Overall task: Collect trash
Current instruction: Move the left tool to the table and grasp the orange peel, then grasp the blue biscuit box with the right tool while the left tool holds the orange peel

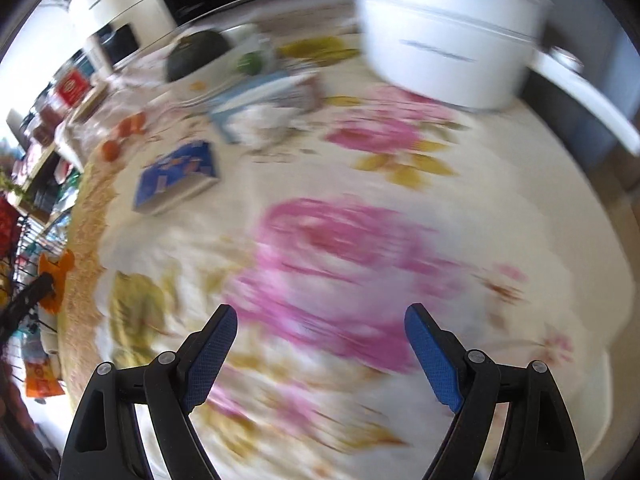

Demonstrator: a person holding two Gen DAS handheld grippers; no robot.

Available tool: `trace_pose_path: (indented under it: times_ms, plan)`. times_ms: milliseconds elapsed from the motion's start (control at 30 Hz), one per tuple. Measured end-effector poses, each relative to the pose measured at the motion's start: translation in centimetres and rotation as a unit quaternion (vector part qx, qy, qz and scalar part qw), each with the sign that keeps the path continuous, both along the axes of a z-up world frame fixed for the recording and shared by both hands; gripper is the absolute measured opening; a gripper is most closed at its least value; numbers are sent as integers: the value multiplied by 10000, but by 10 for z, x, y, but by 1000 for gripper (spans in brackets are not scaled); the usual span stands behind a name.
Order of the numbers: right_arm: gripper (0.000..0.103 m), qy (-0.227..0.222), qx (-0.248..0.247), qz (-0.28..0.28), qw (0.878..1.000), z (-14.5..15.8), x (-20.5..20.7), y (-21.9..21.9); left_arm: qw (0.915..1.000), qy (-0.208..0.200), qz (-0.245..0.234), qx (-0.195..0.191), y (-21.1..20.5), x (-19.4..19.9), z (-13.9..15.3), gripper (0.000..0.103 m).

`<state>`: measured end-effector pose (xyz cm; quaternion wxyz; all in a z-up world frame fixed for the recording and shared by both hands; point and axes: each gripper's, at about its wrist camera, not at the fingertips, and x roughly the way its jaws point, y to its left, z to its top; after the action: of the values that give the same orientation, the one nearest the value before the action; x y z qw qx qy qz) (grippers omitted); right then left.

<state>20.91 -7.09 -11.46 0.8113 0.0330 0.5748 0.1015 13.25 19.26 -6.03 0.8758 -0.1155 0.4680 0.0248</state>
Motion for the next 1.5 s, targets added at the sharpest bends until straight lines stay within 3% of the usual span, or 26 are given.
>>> trace_pose_path:
  times_ms: [167,300,567,700,967,1167,1267,1333,1500]
  plan:
    - [88,276,481,-384,9977,-7,32,54,9998,-82,154,71,23,-3,6,39]
    - [100,281,649,-888,9935,-7,60,87,9992,-69,282,263,39,-4,5,39]
    - [103,239,464,-1687,9843,-21,104,134,9981,71,419,448,61,-2,-4,39]
    - [103,20,-27,-1866,9824,-30,120,153,9977,93,499,444,69,-1,-5,39]
    - [103,1,-901,-1784,9798,-62,133,175,9978,137,513,409,75,2,-7,39]
    - [103,-169,-919,-1606,9826,-63,116,169,9982,175,505,276,74,2,-9,39]
    - [92,-295,-895,-1303,9870,-58,98,157,9985,144,498,172,70,2,-6,39]
    - [76,-365,-860,-1090,9896,-55,87,150,9989,102,434,146,64,1,-4,39]
    - [73,-199,-519,-840,9949,-51,64,107,9995,65,234,-198,49,-1,-1,39]
